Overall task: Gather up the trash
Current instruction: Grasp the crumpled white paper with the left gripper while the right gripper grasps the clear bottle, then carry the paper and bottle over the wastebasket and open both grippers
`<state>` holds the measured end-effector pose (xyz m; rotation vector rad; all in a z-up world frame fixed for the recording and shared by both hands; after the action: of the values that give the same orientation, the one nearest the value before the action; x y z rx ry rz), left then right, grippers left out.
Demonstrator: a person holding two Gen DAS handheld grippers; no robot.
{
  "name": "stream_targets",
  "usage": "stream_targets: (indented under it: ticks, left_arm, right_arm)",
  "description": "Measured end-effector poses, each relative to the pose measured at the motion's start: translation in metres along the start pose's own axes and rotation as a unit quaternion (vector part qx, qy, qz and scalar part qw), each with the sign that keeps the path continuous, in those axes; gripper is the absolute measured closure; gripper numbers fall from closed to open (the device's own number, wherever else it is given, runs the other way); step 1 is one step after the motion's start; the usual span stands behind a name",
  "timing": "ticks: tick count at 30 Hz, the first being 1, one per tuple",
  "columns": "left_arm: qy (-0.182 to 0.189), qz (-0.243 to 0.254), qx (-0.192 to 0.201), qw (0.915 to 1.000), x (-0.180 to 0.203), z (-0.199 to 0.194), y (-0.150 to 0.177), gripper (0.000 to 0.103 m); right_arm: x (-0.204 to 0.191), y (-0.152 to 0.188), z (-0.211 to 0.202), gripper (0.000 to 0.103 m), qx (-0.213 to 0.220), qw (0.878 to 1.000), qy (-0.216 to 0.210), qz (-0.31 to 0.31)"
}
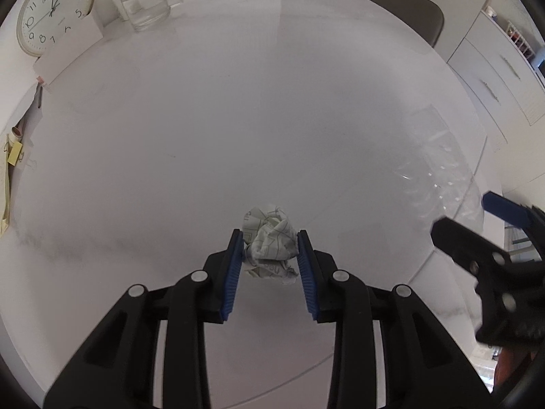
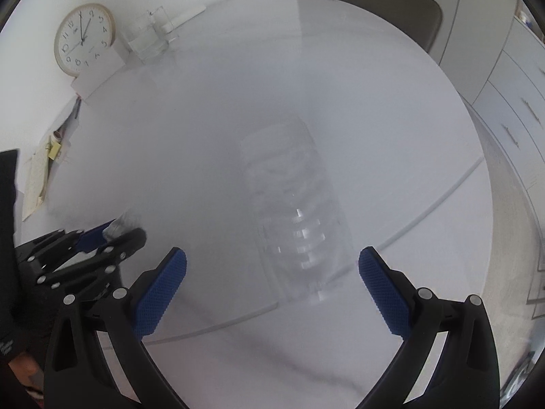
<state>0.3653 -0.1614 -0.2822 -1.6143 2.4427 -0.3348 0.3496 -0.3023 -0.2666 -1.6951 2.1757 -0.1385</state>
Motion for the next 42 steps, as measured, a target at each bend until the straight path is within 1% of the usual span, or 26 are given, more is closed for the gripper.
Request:
stream_targets:
  ticks: [4, 6, 9, 10, 12, 13, 16, 21, 26, 28, 31, 34, 38, 40, 41, 42]
  left_arm:
    - [0.006, -0.007, -0.001, 1.0, -0.016, 0.006, -0.001, 0.071]
    - [0.008, -0.006, 0.0, 0.9999, -0.017, 0.008, -0.002, 0.071]
    - [0.007, -0.004, 0.001, 1.0, -0.017, 0.008, -0.002, 0.071]
    - [0.009, -0.006, 0.001, 0.9999, -0.017, 0.008, -0.002, 0.071]
    - [0.012, -0.007, 0.0, 0.9999, -0.014, 0.007, 0.002, 0.071]
    - [0.012, -0.008, 0.0, 0.9999, -0.013, 0.007, 0.003, 0.071]
    - [0.009, -0.007, 0.0, 0.9999, -0.014, 0.007, 0.004, 0.071]
    - [0.008, -0.006, 0.003, 0.9999, -0.013, 0.003, 0.005, 0.071]
    - [0.008, 0.009, 0.014, 0.9998, -0.004, -0.012, 0.006, 0.071]
    - [0.008, 0.016, 0.02, 0.9996, 0.0, -0.022, 0.008, 0.071]
    - [0.01, 0.036, 0.031, 0.9988, 0.017, -0.043, 0.017, 0.071]
    - [0.017, 0.057, 0.04, 0.9975, 0.04, -0.065, 0.029, 0.071]
    - [0.036, 0.095, 0.045, 0.9938, 0.085, -0.095, 0.057, 0.071]
    - [0.047, 0.126, 0.048, 0.9897, 0.115, -0.113, 0.079, 0.071]
    - [0.051, 0.135, 0.049, 0.9883, 0.124, -0.119, 0.086, 0.071]
    - [0.058, 0.153, 0.05, 0.9852, 0.142, -0.128, 0.1, 0.071]
  right_arm:
    - [-0.005, -0.016, 0.018, 0.003, -0.007, 1.0, 0.014, -0.013]
    - [-0.006, -0.018, 0.022, 0.003, -0.011, 1.0, 0.016, -0.017]
    - [-0.006, -0.016, 0.025, 0.006, -0.017, 0.999, 0.021, -0.025]
    - [-0.006, -0.016, 0.026, 0.01, -0.02, 0.999, 0.024, -0.029]
    - [-0.007, -0.013, 0.029, 0.02, -0.027, 0.998, 0.028, -0.04]
    - [-0.007, -0.012, 0.03, 0.031, -0.031, 0.998, 0.027, -0.043]
    - [-0.005, -0.012, 0.029, 0.032, -0.03, 0.999, 0.019, -0.039]
    - [-0.001, -0.004, 0.023, 0.032, -0.029, 0.999, 0.019, -0.033]
    - [-0.003, 0.0, 0.008, 0.032, -0.015, 1.0, 0.01, -0.017]
    - [0.002, 0.01, -0.008, 0.032, -0.008, 1.0, 0.006, -0.008]
    - [0.012, 0.03, -0.037, 0.032, 0.006, 1.0, -0.002, 0.005]
    - [0.026, 0.058, -0.071, 0.032, 0.022, 1.0, -0.006, 0.02]
    - [0.054, 0.109, -0.122, 0.032, 0.048, 0.997, -0.014, 0.051]
    - [0.07, 0.134, -0.142, 0.032, 0.056, 0.996, -0.016, 0.067]
    - [0.08, 0.15, -0.153, 0.032, 0.06, 0.995, -0.015, 0.075]
    - [0.089, 0.164, -0.161, 0.032, 0.063, 0.995, -0.013, 0.081]
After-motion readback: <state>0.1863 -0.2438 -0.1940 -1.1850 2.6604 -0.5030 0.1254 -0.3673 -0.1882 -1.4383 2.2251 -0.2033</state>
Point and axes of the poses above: each gripper's, at about its wrist camera, not at the fingertips, and z roughly the way its jaws point, x to its right, y to its underside, the point moved 9 cm from there along z, roughly the way its jaws point, and after that the axes turned 12 degrees about z, right-handed, at the moved point
